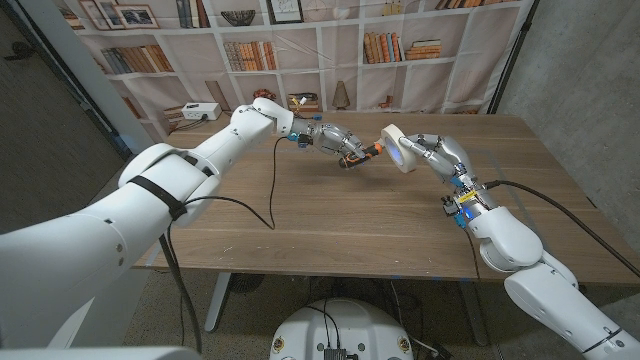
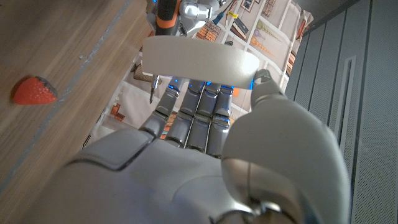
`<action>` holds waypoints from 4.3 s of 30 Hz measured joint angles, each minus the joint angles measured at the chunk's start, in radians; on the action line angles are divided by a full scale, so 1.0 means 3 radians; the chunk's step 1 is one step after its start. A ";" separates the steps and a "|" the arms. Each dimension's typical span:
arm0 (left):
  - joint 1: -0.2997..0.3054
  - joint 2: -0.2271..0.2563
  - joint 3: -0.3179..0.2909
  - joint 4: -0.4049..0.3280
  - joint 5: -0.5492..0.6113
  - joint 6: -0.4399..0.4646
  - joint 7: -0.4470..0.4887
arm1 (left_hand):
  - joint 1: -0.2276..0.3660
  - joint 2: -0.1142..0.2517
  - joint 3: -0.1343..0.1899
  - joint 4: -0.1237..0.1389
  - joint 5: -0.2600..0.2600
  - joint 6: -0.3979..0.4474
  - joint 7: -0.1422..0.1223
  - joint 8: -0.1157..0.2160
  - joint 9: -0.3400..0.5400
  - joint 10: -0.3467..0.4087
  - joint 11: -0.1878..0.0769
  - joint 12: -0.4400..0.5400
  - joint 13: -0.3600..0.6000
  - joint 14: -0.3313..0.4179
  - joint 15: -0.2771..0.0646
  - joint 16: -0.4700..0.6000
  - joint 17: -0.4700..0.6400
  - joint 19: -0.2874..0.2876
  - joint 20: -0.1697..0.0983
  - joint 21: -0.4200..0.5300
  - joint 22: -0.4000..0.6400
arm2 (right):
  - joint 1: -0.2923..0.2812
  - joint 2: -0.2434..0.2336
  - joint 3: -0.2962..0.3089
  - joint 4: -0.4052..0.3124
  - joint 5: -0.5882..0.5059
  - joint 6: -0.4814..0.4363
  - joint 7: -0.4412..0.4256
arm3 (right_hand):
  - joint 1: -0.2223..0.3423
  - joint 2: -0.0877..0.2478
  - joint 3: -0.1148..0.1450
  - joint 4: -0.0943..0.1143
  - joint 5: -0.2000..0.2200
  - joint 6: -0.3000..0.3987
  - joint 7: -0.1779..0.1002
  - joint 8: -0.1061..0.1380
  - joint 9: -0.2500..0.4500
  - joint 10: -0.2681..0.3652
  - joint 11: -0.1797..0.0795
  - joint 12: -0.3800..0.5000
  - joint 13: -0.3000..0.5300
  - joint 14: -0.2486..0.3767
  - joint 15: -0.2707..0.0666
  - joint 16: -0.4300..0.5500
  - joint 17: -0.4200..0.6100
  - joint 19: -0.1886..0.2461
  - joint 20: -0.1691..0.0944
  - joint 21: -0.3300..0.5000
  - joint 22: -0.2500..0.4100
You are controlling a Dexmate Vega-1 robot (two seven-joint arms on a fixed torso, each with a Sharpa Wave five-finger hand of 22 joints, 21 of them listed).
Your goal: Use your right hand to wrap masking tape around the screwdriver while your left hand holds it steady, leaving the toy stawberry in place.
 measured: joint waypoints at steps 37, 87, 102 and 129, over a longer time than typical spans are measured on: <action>0.0142 0.0151 -0.0051 -0.0007 -0.0024 0.0118 -0.0097 | 0.0000 0.0000 0.0000 0.0000 -0.0040 0.0029 0.0029 -0.0044 0.0003 0.0026 0.0026 -0.0040 0.0048 0.0001 0.0000 -0.0014 0.0015 0.0000 0.0001 0.0051 -0.0001 | -0.0205 0.0097 0.0156 -0.0260 -0.0451 -0.0518 -0.0308 | -0.0001 0.0002 0.0000 0.0001 -0.0009 0.0000 0.0000 0.0020 -0.0025 -0.0002 0.0003 0.0029 -0.0018 0.0000 0.0000 0.0035 -0.0015 -0.0049 0.0013 0.0102 -0.0015; 0.0391 0.0699 0.0311 -0.1556 0.0384 0.0274 0.0791 | -0.0013 0.0013 0.0000 0.0000 -0.0080 0.0029 0.0029 -0.0123 0.0022 0.0013 0.0013 -0.0111 0.0126 0.0001 0.0000 -0.0066 0.0000 -0.0019 0.0006 0.0075 0.0000 | -0.0129 0.0163 0.0226 -0.0085 -0.0294 -0.0292 -0.0127 | -0.0015 0.0015 0.0001 0.0001 -0.0024 -0.0001 0.0000 0.0040 -0.0042 -0.0030 0.0018 0.0065 -0.0041 -0.0006 -0.0007 0.0062 -0.0046 -0.0078 0.0006 0.0240 -0.0046; 0.0387 0.0651 0.0267 -0.1460 0.0385 0.0166 0.0857 | -0.0013 0.0013 0.0000 0.0000 -0.0090 0.0029 0.0029 -0.0125 0.0022 0.0013 0.0013 -0.0120 0.0142 0.0001 0.0000 -0.0088 -0.0001 -0.0018 0.0006 0.0077 -0.0009 | -0.0006 0.0100 0.0140 -0.0127 -0.0240 -0.0299 -0.0008 | -0.0015 0.0015 0.0001 0.0001 -0.0025 -0.0013 0.0013 0.0059 -0.0040 -0.0029 0.0017 0.0085 -0.0083 -0.0006 -0.0006 0.0062 -0.0073 -0.0078 0.0006 0.0284 -0.0046; 0.0253 0.0393 0.0146 -0.0881 0.0092 0.0049 0.0583 | -0.0013 0.0013 0.0000 0.0000 -0.0110 0.0030 0.0029 -0.0163 0.0049 0.0025 0.0025 -0.0162 0.0195 0.0001 0.0000 -0.0075 -0.0004 -0.0018 0.0007 0.0077 -0.0009 | -0.0085 -0.0044 0.0204 -0.0264 -0.0264 -0.0747 -0.0128 | -0.0015 0.0015 0.0001 0.0001 -0.0048 -0.0017 0.0017 0.0090 -0.0067 -0.0011 0.0035 0.0110 -0.0083 -0.0006 -0.0006 0.0113 -0.0077 -0.0092 0.0029 0.0372 -0.0045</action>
